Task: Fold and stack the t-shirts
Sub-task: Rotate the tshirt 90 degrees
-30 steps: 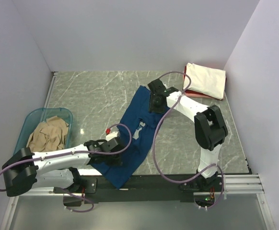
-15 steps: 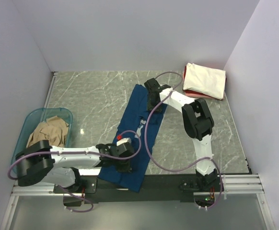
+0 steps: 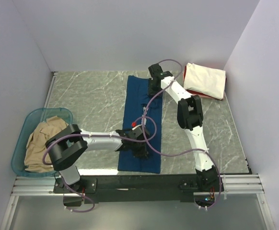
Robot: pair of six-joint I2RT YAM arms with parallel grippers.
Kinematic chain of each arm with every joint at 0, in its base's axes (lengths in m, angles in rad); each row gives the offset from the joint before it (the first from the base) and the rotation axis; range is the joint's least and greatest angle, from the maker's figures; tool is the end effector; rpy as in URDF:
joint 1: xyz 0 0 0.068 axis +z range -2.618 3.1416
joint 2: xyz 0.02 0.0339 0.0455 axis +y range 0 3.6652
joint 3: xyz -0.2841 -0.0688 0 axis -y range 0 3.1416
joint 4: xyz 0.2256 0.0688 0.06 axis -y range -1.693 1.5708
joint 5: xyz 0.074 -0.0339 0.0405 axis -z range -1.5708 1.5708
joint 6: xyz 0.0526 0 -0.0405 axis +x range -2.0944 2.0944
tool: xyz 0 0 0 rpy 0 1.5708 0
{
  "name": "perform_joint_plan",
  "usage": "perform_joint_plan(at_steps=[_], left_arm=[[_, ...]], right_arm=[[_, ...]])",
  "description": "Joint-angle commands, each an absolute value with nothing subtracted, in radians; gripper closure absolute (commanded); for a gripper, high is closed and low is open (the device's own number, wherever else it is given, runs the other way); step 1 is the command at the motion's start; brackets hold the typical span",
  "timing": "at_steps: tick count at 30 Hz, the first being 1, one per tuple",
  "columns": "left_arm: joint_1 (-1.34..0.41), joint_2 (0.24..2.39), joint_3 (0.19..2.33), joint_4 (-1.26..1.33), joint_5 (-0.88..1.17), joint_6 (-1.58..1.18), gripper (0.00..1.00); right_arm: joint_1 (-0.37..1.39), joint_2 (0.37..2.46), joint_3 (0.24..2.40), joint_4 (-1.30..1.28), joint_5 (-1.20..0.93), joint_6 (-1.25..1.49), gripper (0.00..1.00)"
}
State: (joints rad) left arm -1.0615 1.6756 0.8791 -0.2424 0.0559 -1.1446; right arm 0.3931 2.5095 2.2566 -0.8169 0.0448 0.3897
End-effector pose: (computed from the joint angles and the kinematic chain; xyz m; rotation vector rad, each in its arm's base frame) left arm 0.1508 -0.2760 0.1677 -0.0970 2.8588 -0.7315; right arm 0.5029 0.2060 0.1720 0.0107 2.6544 0.2041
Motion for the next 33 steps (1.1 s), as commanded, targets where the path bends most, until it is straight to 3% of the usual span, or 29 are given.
perform_joint_plan(at_steps=[1,13,33], left_arm=[[-1.025,1.727,0.929,-0.196,0.112,-1.121,0.94],[-1.011,1.733,0.940,-0.172,0.144,-1.123,0.94],[-1.063,1.664,0.916,-0.244,0.106,-1.092,0.96]], right_arm=[[0.347,2.571,2.287,-0.821,0.014,0.356,0.56],[0.313,2.562,2.338,-0.724,-0.074,0.313,0.48],[0.310,2.500,2.275,-0.715,-0.057,0.270,0.46]])
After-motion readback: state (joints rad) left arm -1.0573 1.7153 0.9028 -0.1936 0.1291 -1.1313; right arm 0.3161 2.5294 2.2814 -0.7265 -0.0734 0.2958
